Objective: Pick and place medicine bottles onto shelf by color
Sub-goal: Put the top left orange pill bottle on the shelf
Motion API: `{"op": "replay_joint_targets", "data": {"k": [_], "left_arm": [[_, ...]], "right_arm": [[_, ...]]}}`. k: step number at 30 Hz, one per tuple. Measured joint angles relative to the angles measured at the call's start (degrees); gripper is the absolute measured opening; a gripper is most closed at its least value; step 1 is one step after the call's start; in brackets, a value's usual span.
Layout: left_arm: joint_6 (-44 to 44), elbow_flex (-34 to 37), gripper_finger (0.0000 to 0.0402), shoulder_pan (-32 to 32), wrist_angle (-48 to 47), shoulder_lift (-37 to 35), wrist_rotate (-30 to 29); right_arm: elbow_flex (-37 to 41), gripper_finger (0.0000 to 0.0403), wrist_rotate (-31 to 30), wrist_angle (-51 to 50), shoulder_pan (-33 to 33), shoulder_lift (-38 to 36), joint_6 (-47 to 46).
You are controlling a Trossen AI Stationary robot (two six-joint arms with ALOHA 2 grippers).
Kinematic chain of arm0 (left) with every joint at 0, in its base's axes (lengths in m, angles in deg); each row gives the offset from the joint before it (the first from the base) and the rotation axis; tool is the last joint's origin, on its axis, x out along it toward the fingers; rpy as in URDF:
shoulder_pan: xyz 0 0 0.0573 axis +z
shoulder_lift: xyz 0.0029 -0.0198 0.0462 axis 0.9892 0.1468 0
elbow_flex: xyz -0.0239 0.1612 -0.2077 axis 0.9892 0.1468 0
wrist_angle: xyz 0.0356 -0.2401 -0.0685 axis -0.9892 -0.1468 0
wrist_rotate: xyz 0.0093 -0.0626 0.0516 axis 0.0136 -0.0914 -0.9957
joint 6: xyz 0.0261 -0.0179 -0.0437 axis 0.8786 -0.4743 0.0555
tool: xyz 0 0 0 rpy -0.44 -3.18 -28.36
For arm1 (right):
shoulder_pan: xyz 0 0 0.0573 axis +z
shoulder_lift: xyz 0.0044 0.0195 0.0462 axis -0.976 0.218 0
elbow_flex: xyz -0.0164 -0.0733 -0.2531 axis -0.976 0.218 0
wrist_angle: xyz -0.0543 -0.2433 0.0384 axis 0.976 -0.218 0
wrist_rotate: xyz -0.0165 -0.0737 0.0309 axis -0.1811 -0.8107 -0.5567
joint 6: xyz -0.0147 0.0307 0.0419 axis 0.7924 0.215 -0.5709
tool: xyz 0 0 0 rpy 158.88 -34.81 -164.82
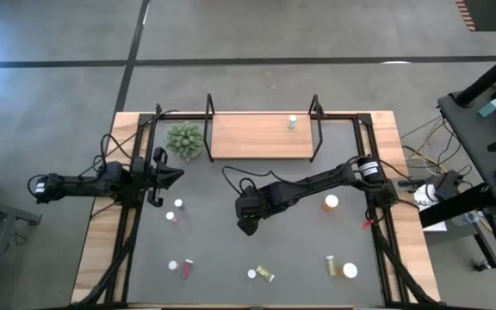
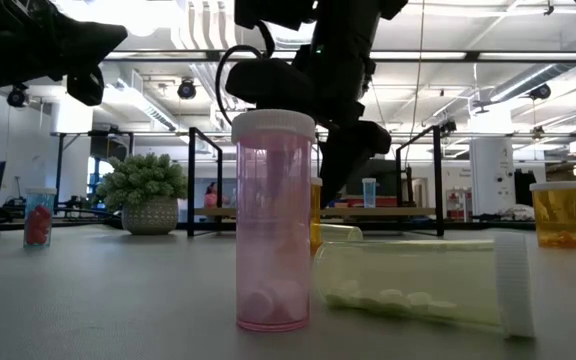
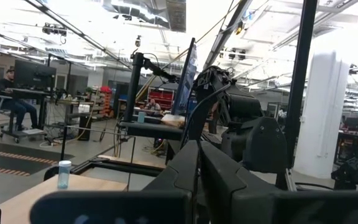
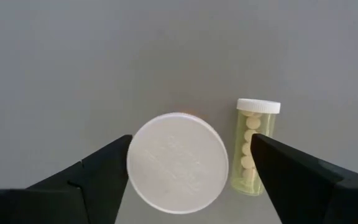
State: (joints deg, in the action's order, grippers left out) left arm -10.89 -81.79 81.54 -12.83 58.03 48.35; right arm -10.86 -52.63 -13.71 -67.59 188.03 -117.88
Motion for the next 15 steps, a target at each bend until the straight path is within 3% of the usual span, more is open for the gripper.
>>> {"op": "replay_joint_targets", "data": {"k": [10,15], "left_arm": [[0.0,0.0,0.0,0.0,0.0,0.0,0.0],[0.0,0.0,0.0,0.0,0.0,0.0,0.0]], "right_arm": [[0.0,0.0207,0.0,-0.3,0.0,0.0,0.0],[0.0,0.0194,0.8,-0.5,0.0,-0.2,-0.1]]}}
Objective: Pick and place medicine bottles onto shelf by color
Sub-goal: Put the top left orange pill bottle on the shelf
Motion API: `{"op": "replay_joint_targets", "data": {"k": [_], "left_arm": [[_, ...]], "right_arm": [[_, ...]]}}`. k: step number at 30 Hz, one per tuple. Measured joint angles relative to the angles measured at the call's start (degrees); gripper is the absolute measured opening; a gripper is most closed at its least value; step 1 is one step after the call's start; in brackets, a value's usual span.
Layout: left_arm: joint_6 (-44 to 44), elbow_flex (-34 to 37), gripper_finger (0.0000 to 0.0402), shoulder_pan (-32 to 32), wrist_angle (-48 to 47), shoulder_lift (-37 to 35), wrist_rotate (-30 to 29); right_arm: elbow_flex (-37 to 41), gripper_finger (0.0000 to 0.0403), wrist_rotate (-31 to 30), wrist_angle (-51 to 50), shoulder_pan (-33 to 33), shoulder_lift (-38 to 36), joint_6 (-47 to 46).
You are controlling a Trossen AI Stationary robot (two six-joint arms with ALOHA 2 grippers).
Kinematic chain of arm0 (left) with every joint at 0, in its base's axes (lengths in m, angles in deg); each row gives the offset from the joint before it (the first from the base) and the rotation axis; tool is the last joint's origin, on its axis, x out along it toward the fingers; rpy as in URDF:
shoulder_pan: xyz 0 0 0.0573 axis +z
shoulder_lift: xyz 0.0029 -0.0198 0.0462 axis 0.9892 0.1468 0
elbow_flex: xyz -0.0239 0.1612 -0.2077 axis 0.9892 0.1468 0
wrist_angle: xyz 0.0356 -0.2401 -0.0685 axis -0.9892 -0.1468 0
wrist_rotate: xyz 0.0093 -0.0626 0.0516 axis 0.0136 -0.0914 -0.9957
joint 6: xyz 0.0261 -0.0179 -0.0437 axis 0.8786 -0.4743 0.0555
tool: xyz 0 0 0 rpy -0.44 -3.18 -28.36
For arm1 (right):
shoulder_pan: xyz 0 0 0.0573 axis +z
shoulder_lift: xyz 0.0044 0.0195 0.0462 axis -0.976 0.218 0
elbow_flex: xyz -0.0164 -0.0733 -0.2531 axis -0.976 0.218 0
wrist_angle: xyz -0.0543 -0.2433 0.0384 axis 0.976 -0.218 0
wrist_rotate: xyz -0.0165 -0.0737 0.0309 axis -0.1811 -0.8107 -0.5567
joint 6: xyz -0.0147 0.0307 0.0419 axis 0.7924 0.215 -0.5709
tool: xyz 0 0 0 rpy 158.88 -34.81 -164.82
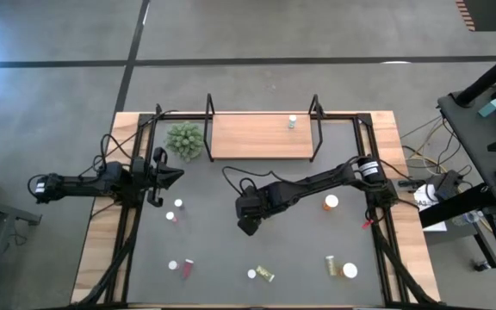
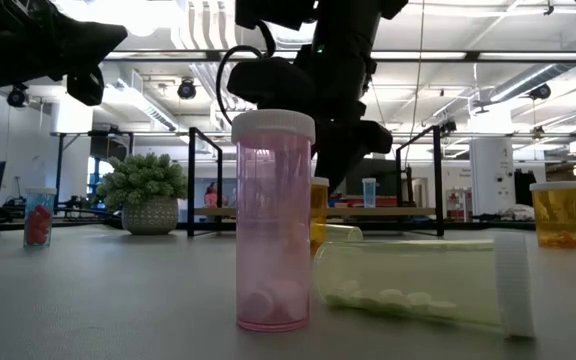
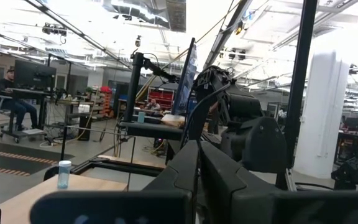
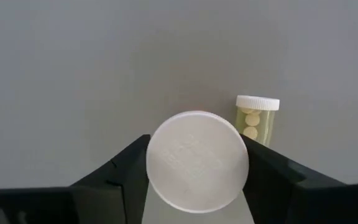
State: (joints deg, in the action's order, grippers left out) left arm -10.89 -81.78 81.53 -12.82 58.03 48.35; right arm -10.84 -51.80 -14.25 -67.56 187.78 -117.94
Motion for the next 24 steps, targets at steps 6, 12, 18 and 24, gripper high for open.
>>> {"op": "replay_joint_targets", "data": {"k": [6,12,18,24], "left_arm": [[0.0,0.0,0.0,0.0,0.0,0.0,0.0],[0.0,0.0,0.0,0.0,0.0,0.0,0.0],[0.0,0.0,0.0,0.0,0.0,0.0,0.0],[0.0,0.0,0.0,0.0,0.0,0.0,0.0]], "right_arm": [[0.1,0.0216,0.8,-3.2,-0.4,-2.7,0.6],[0.1,0.02,0.6,-5.2,-2.6,-5.8,2.4],[0.1,0.0203,-1.5,-6.3,-7.1,-7.9,3.3],[-0.7,0.0203,-0.3,-9.6,-13.5,-8.1,11.1]]}}
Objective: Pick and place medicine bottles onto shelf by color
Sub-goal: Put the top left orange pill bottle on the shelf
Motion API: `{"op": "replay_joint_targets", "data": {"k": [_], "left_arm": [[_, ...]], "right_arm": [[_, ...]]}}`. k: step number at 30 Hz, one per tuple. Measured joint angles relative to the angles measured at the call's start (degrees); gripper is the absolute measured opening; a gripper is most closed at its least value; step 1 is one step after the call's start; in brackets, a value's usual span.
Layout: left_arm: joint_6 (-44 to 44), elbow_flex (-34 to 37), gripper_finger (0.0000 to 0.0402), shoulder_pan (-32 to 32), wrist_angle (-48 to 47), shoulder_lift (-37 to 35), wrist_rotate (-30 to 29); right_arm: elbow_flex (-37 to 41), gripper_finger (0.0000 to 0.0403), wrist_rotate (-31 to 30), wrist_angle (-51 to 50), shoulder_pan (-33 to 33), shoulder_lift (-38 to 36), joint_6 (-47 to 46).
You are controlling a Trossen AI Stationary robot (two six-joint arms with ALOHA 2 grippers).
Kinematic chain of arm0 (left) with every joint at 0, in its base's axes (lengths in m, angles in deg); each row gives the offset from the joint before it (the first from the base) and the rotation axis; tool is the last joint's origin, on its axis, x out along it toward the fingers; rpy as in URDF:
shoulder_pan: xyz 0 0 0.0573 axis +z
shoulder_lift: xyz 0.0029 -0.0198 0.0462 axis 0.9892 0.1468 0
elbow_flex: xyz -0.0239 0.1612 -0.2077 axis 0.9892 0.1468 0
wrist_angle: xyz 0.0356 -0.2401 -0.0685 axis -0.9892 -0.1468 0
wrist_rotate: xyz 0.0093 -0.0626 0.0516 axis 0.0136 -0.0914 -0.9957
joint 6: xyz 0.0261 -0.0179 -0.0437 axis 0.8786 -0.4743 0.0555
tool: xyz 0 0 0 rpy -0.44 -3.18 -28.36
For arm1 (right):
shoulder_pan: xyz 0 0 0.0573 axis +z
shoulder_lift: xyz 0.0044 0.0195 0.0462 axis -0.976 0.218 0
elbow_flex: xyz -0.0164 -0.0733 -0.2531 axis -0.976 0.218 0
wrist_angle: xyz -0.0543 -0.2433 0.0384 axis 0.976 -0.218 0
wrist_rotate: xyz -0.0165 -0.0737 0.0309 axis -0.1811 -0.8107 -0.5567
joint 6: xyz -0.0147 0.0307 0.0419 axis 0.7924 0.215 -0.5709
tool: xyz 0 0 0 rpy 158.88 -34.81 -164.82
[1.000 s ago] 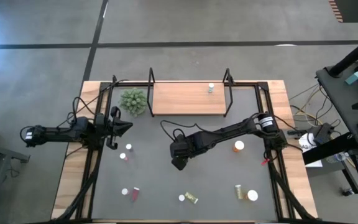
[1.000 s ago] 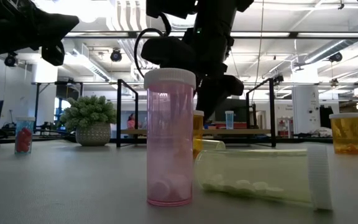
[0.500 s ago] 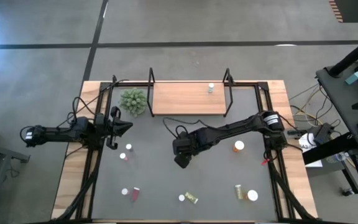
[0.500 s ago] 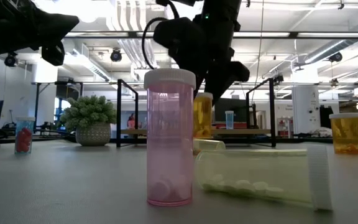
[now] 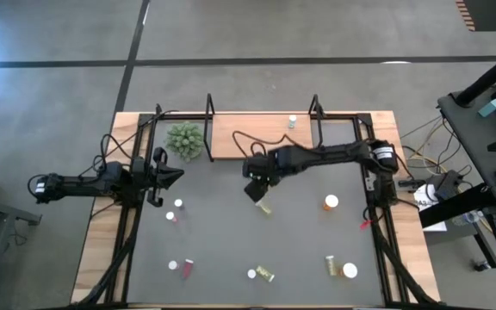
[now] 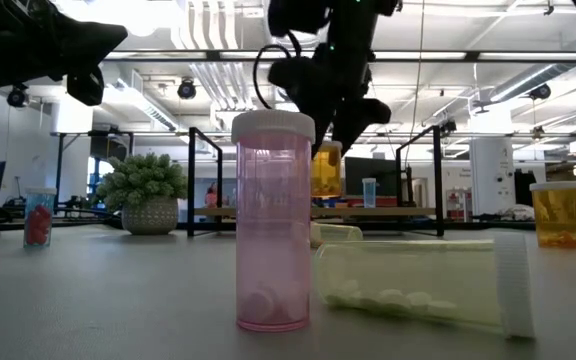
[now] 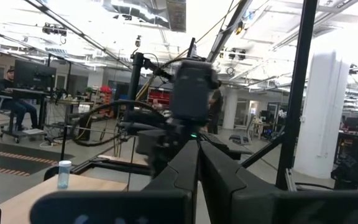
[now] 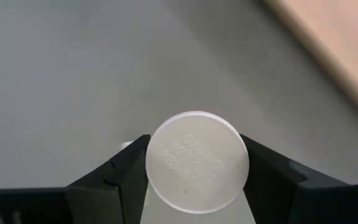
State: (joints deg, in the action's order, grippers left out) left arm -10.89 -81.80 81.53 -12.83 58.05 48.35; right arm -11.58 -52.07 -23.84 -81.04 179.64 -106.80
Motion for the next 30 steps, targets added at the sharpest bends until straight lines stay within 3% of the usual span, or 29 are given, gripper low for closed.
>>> {"op": "replay_joint_targets", "data": {"k": [5,15,30], "left_arm": [[0.0,0.0,0.0,0.0,0.0,0.0,0.0],[0.0,0.0,0.0,0.0,0.0,0.0,0.0],[0.0,0.0,0.0,0.0,0.0,0.0,0.0]], "right_arm": [[-3.4,0.0203,0.9,-4.5,-5.9,0.0,9.4],[-8.6,0.0203,1.0,-3.2,-18.8,0.4,29.0],[-9.2,0.0203,2.3,-0.1,-27.8,3.1,42.8]]}}
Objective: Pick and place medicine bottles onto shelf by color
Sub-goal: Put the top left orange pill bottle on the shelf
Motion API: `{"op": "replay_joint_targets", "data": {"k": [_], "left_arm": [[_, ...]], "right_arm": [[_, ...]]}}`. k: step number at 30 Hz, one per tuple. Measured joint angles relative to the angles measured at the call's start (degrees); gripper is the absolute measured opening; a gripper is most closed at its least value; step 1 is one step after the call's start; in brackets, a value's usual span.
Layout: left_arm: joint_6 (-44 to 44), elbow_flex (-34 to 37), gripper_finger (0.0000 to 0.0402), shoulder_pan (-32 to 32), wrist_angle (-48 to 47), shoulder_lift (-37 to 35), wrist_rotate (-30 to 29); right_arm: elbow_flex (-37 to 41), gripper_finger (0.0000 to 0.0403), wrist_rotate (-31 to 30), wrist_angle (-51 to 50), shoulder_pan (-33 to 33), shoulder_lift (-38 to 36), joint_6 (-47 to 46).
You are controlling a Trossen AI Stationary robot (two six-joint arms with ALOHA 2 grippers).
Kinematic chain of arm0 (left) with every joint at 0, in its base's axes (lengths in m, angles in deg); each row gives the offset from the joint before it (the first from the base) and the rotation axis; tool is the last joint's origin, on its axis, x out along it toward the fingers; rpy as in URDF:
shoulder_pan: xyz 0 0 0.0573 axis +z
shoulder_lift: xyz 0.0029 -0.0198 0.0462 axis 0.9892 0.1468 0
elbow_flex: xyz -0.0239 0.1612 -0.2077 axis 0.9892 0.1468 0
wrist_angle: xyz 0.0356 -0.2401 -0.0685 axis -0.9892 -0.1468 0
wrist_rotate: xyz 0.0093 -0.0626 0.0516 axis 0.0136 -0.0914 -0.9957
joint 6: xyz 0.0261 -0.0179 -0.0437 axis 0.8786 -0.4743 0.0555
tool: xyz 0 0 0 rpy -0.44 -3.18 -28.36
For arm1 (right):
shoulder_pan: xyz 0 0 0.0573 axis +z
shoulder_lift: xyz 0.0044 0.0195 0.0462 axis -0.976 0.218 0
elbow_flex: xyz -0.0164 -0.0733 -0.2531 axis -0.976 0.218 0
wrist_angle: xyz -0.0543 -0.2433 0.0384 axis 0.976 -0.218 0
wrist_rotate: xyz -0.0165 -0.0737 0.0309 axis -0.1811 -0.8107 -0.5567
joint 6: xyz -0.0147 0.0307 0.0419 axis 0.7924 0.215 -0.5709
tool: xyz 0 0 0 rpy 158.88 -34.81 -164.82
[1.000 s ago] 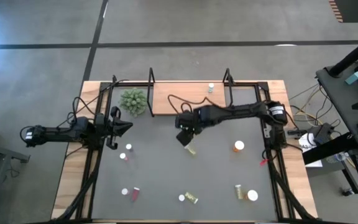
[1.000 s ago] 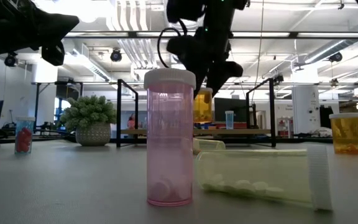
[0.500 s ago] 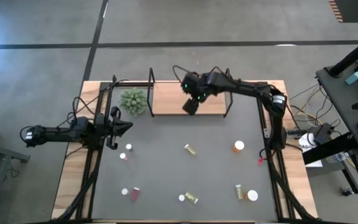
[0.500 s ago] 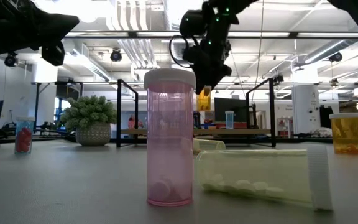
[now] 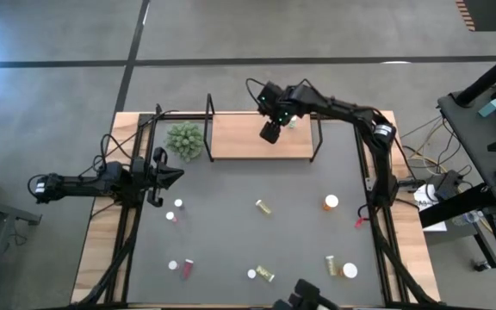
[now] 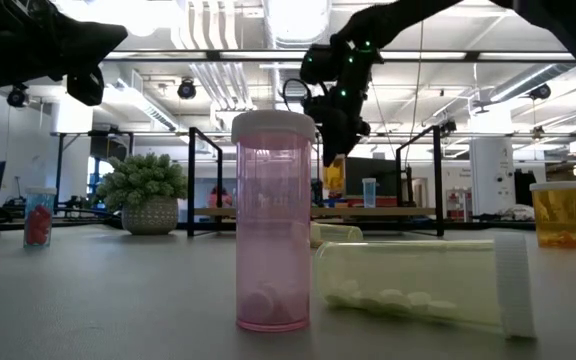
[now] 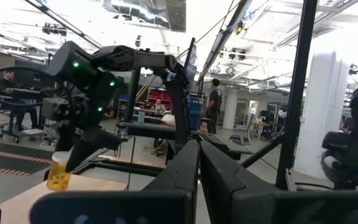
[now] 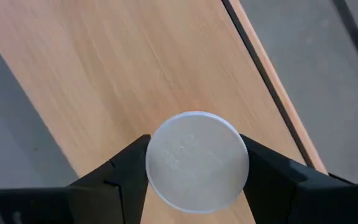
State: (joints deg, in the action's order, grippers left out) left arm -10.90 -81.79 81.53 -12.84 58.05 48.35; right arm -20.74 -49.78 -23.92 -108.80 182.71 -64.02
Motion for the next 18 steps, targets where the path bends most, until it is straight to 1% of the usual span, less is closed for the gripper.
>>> {"op": "replay_joint_targets", "data": {"k": [7,18], "left_arm": [[0.0,0.0,0.0,0.0,0.0,0.0,0.0],[0.0,0.0,0.0,0.0,0.0,0.0,0.0]], "right_arm": [[0.0,0.0203,5.3,0.3,-4.1,2.3,0.8],[0.0,0.0203,8.2,1.0,-8.1,2.4,4.8]]}}
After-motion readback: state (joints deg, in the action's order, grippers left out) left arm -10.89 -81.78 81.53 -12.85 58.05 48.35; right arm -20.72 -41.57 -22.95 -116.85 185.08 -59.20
